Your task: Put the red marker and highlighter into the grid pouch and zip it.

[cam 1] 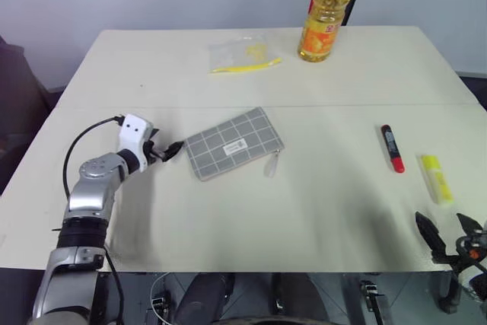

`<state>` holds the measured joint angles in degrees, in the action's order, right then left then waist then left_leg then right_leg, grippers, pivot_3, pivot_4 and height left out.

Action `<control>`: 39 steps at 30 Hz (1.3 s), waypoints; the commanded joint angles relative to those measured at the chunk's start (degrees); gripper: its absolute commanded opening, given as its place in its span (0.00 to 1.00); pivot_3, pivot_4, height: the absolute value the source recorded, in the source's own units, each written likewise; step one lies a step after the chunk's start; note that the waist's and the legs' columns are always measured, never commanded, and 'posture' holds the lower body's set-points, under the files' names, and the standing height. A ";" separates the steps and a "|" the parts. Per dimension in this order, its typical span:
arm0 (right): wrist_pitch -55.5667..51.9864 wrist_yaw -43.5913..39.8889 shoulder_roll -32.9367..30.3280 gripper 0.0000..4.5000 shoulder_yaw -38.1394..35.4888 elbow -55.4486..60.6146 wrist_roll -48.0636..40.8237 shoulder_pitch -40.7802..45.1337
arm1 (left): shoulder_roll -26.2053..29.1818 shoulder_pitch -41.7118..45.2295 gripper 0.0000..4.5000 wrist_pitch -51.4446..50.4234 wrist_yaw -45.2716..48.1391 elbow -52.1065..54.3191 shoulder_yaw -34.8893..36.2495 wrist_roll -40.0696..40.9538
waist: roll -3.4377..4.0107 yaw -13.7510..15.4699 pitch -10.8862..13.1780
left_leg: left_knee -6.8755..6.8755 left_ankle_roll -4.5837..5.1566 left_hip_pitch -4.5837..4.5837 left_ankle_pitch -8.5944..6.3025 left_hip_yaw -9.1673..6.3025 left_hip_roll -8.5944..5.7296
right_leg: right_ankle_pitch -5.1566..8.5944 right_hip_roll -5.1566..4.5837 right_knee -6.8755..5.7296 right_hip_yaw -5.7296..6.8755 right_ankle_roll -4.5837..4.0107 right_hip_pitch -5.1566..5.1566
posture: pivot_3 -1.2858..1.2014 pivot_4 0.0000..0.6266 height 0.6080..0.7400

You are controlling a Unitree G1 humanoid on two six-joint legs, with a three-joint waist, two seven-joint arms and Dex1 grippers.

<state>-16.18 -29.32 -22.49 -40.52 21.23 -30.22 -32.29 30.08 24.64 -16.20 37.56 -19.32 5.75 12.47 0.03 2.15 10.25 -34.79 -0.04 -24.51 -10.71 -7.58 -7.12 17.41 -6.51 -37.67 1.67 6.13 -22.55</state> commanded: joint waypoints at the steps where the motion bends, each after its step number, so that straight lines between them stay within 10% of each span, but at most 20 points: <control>1: -0.60 1.41 -0.98 1.00 -0.81 2.59 -0.88 1.02 | 0.20 0.68 0.99 1.70 0.19 0.38 0.47 -0.21 | 0.00 -0.01 0.00 | 0.00 0.00 0.00 0.00 0.00 0.00 | 0.00 0.00 0.00 0.00 0.00 0.00 | 0.52 0.24 1.00; 11: -5.31 3.27 -4.68 1.00 3.52 3.17 -0.22 7.80 | 0.81 -0.80 0.99 1.15 -1.37 2.39 2.24 0.31 | 0.00 -0.08 0.00 | 0.00 0.11 0.00 0.07 0.00 0.00 | -0.08 0.00 0.00 0.00 0.14 0.03 | 0.52 0.24 1.00; 27: -11.10 3.20 -7.78 1.00 30.83 -4.83 7.64 40.71 | 0.48 -17.92 0.99 -1.60 -6.86 23.03 8.46 3.00 | -0.02 -1.61 0.00 | -0.04 0.16 0.00 0.10 -0.01 0.01 | -0.10 0.03 -0.01 0.02 0.13 0.08 | 0.52 0.24 1.00; 31: -10.53 1.54 -7.25 0.71 37.37 -13.91 12.19 48.71 | 1.53 -24.17 1.00 -1.19 -5.68 29.08 9.45 3.50 | -0.02 -1.52 0.01 | -0.03 0.16 0.00 0.10 0.00 -0.01 | -0.10 0.01 -0.01 0.02 0.13 0.07 | 0.52 0.24 1.00; 37: -9.86 2.23 -5.04 0.01 42.42 -24.03 17.88 57.71 | 6.29 -29.80 1.00 3.68 -1.70 32.22 6.93 -0.51 | 0.01 -1.40 0.02 | -0.03 0.15 0.01 0.10 -0.01 0.00 | -0.11 0.04 -0.01 0.02 0.08 -0.06 | 0.52 0.24 1.00; 39: -9.45 1.51 -4.06 0.01 44.28 -26.15 19.33 59.79 | 8.18 -30.09 1.00 6.58 0.13 31.73 4.62 -2.90 | 0.00 -1.44 0.02 | -0.04 0.15 0.01 0.10 -0.01 -0.01 | -0.11 0.04 -0.01 0.02 0.06 -0.07 | 0.52 0.24 1.00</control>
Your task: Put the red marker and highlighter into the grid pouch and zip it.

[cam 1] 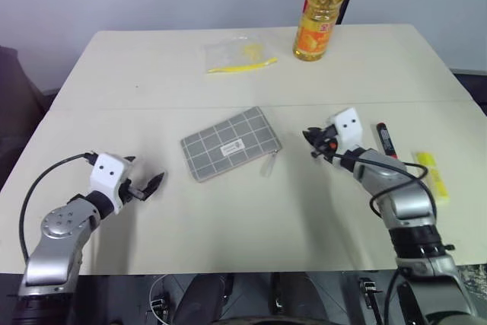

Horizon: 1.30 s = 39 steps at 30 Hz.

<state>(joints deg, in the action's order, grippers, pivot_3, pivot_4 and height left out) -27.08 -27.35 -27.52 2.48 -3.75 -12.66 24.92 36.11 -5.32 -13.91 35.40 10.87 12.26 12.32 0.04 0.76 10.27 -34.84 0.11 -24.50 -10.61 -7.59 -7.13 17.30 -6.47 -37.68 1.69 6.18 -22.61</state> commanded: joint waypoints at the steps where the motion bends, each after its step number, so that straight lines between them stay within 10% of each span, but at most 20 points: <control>1: 1.73 -0.65 1.81 0.01 2.07 -2.27 2.25 3.70 | 3.09 0.14 1.00 5.96 3.33 0.89 -3.28 -4.14 | 0.00 -0.06 0.00 | 0.00 0.00 0.00 0.00 0.01 -0.01 | 0.00 -0.01 0.00 -0.01 0.00 0.00 | 0.52 0.24 1.00; 35: 3.85 -3.62 10.73 0.01 6.73 -12.34 9.65 11.78 | 3.35 28.67 1.00 53.81 7.10 -40.24 -20.84 -20.30 | 0.05 -0.41 -0.02 | -0.04 -0.12 0.15 0.10 -0.02 -0.03 | -0.09 0.06 -0.45 -0.01 0.02 -0.11 | 0.52 0.24 1.00; 39: 3.91 -3.80 10.84 0.00 6.52 -12.29 9.65 11.83 | 2.90 29.59 0.69 55.89 8.00 -42.10 -20.90 -19.30 | 0.05 -0.65 -0.02 | -0.04 -0.12 0.15 0.10 -0.02 -0.03 | -0.09 0.06 -0.46 -0.01 0.02 -0.11 | 0.52 0.24 1.00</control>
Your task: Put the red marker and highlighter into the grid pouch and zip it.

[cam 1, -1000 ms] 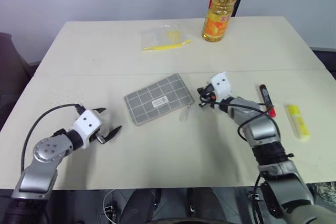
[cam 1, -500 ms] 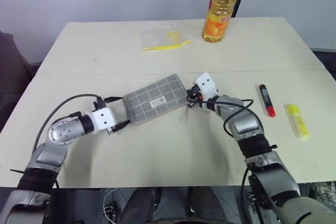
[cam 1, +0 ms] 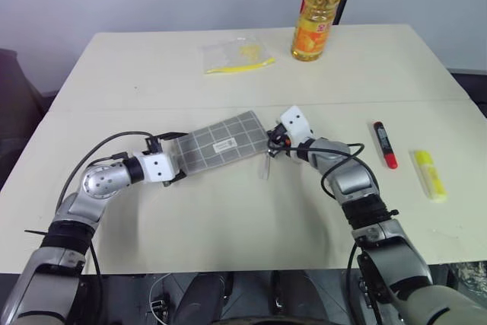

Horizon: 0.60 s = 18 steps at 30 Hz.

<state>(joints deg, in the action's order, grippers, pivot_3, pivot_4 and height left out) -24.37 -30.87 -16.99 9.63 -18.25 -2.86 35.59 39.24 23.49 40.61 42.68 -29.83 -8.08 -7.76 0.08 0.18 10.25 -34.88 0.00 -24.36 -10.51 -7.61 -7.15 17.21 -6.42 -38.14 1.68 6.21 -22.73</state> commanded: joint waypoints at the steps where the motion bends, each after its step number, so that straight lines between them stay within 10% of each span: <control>1: 1.22 -0.26 0.29 0.00 -0.66 2.17 -0.08 1.15 | -0.32 0.95 0.60 2.04 0.95 -1.67 -0.50 1.11 | 0.00 -0.10 0.00 | 0.00 0.00 0.00 0.00 0.00 0.00 | 0.00 0.00 0.00 0.00 0.00 0.00 | 0.52 0.24 1.00; 7: 1.34 -0.17 -0.18 0.00 -1.01 2.69 0.10 0.73 | -1.01 1.08 0.02 3.29 2.35 -0.59 0.52 4.69 | 0.00 -0.99 0.00 | 0.00 0.00 -0.02 0.00 -0.01 -0.02 | 0.00 -0.01 -0.02 0.00 0.00 0.00 | 0.52 0.24 1.00; 18: -3.67 0.69 -7.77 0.06 -9.71 13.67 -2.93 -2.87 | -3.80 -4.32 0.01 -31.17 4.80 22.09 4.23 21.66 | -0.01 -0.95 0.01 | 0.00 0.01 -0.10 0.01 -0.03 -0.02 | 0.00 -0.01 -0.03 -0.02 0.01 0.05 | 0.52 0.24 1.00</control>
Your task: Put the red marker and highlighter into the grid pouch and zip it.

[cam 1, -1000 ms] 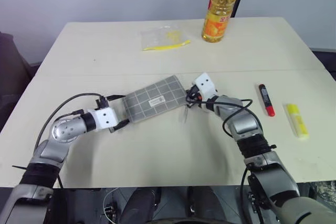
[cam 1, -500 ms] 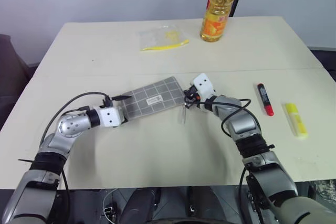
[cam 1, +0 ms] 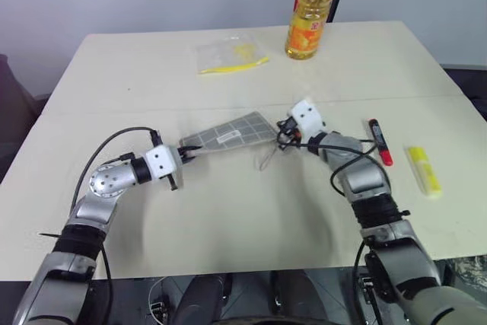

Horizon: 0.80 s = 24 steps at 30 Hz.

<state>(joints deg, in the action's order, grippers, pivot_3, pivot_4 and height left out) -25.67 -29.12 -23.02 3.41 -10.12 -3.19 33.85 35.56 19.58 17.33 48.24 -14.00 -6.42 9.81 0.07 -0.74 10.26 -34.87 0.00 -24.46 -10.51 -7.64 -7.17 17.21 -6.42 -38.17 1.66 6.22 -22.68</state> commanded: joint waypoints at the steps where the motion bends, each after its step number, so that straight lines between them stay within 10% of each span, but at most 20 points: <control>1: -3.35 -1.42 -2.49 0.12 -4.37 7.11 -3.33 -1.87 | -0.35 -0.71 0.00 -10.19 -0.96 7.82 2.82 4.67 | 0.00 -0.04 0.00 | 0.00 0.00 0.01 0.00 0.00 0.00 | 0.00 0.00 0.00 0.00 0.00 0.03 | 0.52 0.24 1.00; 8: -11.53 -6.02 -5.23 0.87 -7.43 19.91 -11.20 -8.09 | -3.57 -0.29 0.00 -18.91 -3.68 12.99 3.56 5.31 | -0.01 -0.32 0.00 | 0.01 0.00 0.01 0.00 0.01 0.04 | 0.00 0.00 0.00 0.00 0.00 0.10 | 0.52 0.24 1.00; 21: -11.21 1.91 2.33 0.87 -4.08 18.13 -10.11 -6.43 | -5.43 -0.57 0.00 -22.03 -3.70 17.31 3.20 4.64 | -0.01 0.07 0.00 | -0.01 0.00 0.00 0.00 0.01 0.03 | 0.01 -0.01 0.04 0.00 -0.01 0.11 | 0.52 0.24 1.00; 24: -10.53 2.70 3.05 0.69 -4.21 16.87 -10.10 -5.69 | -5.55 -0.71 0.00 -22.26 -3.84 17.72 3.15 4.31 | -0.02 0.07 0.01 | -0.01 0.00 0.00 0.00 0.01 0.03 | 0.01 -0.01 0.04 0.00 -0.01 0.12 | 0.52 0.24 1.00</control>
<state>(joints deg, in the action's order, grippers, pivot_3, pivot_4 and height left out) -37.89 -26.92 -20.37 -0.22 6.07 -13.30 26.76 30.01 18.71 -4.99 44.76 1.23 -4.18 14.21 0.06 -0.67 10.26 -34.88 0.00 -24.46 -10.51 -7.64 -7.14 17.22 -6.43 -38.13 1.66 6.20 -22.56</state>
